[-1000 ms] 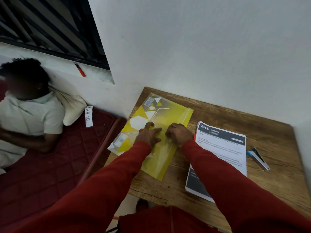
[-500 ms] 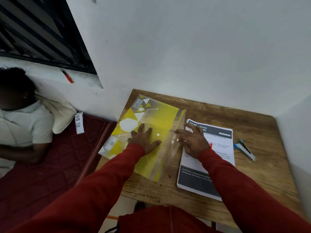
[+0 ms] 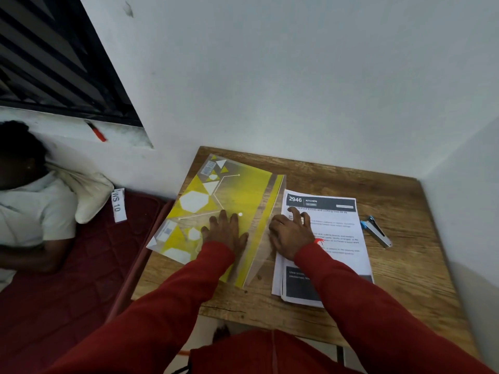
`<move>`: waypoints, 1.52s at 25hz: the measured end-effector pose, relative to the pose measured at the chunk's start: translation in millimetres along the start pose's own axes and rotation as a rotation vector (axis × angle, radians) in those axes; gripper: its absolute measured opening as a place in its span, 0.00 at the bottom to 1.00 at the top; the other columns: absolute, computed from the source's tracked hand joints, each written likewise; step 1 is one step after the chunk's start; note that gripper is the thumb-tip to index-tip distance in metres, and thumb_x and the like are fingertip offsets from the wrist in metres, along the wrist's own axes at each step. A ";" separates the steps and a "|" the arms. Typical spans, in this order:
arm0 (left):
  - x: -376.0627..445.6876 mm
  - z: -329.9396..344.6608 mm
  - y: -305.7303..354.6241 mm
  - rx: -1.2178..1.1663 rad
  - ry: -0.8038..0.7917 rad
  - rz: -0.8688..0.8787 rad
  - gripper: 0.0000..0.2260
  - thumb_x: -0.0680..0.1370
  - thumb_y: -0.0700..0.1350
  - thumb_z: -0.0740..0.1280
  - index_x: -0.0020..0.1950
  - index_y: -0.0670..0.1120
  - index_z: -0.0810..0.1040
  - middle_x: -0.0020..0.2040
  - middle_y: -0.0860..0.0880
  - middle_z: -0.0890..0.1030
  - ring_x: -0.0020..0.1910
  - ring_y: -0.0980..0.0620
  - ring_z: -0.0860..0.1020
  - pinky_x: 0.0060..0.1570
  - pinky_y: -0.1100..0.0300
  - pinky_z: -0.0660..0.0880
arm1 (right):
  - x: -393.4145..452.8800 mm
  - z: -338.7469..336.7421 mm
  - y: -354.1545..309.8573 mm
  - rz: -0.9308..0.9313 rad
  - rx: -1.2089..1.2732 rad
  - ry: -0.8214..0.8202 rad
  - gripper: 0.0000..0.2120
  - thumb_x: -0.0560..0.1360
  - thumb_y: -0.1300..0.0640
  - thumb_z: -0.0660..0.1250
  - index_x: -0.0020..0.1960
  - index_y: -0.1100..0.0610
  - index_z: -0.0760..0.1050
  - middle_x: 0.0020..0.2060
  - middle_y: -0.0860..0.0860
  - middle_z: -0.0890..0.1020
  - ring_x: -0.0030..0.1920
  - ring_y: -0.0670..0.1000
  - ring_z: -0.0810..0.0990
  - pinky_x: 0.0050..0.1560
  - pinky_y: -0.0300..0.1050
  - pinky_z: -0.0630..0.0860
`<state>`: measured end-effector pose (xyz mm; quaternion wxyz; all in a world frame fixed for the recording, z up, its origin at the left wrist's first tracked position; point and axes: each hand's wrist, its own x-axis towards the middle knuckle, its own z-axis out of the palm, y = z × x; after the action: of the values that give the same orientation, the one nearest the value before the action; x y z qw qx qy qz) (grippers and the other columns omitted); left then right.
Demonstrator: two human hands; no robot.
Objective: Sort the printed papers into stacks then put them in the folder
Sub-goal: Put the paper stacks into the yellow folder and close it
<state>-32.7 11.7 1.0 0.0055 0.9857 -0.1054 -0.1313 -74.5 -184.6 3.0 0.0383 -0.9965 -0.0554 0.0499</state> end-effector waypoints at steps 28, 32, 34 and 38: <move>-28.4 14.6 34.5 -0.069 -0.002 0.231 0.28 0.77 0.64 0.44 0.77 0.63 0.48 0.80 0.50 0.42 0.78 0.40 0.42 0.71 0.36 0.48 | -93.0 -4.8 110.3 1.080 0.746 -0.037 0.36 0.68 0.45 0.75 0.68 0.55 0.62 0.65 0.60 0.74 0.65 0.64 0.72 0.65 0.62 0.69; -38.5 28.3 58.1 -0.110 -0.045 0.268 0.35 0.70 0.67 0.33 0.77 0.63 0.50 0.80 0.55 0.48 0.78 0.43 0.46 0.70 0.40 0.51 | -86.2 -8.3 105.7 1.086 0.686 -0.130 0.38 0.69 0.41 0.74 0.68 0.61 0.63 0.67 0.62 0.72 0.66 0.64 0.70 0.65 0.58 0.71; -40.7 33.3 59.9 -0.172 -0.020 0.245 0.33 0.71 0.66 0.33 0.76 0.65 0.50 0.79 0.58 0.50 0.77 0.45 0.47 0.68 0.44 0.53 | -83.6 -11.1 100.1 1.066 0.668 -0.169 0.39 0.69 0.40 0.74 0.69 0.62 0.64 0.67 0.62 0.70 0.67 0.64 0.69 0.66 0.57 0.70; -42.3 36.8 56.4 -0.221 0.039 0.230 0.30 0.74 0.63 0.34 0.76 0.66 0.53 0.78 0.61 0.54 0.77 0.48 0.50 0.64 0.49 0.53 | -83.0 -10.7 92.0 1.065 0.770 -0.040 0.33 0.69 0.47 0.76 0.67 0.60 0.66 0.65 0.62 0.71 0.65 0.64 0.71 0.65 0.54 0.69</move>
<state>-93.8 -34.0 -21.5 0.1310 0.9628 -0.2025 -0.1216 -145.7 -286.1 14.1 0.3611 -0.8016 0.4666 0.0967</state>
